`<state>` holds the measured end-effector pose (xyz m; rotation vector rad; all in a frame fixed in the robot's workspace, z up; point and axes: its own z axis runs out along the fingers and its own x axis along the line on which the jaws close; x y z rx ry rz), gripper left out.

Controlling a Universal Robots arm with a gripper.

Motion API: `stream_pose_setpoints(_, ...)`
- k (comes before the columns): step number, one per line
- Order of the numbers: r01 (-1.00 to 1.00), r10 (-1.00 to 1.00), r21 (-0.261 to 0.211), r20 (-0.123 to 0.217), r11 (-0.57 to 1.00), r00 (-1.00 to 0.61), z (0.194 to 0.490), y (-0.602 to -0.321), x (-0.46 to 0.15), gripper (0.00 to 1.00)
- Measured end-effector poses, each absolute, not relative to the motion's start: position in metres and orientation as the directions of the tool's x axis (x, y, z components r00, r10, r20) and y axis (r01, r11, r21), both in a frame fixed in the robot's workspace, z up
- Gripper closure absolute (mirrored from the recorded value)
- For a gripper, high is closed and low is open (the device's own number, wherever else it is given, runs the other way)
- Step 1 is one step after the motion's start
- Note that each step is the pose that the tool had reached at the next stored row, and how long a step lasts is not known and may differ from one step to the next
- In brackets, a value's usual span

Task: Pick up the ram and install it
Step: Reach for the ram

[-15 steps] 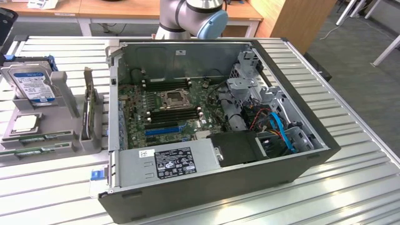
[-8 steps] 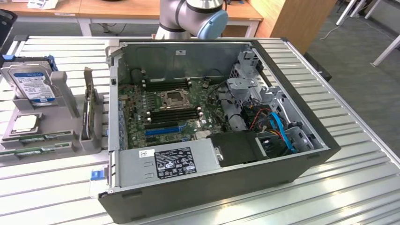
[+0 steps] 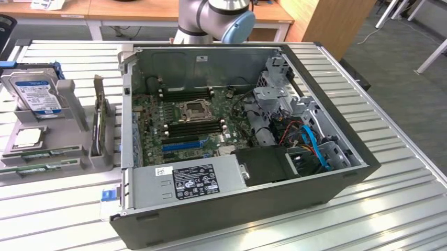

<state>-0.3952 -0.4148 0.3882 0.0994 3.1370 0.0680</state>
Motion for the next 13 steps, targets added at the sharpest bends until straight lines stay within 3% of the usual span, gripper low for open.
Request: stream_pose_setpoints(13,0.050,0.050,0.043,-0.001,0.998,-0.999,0.388,-0.428,-0.395,0.90)
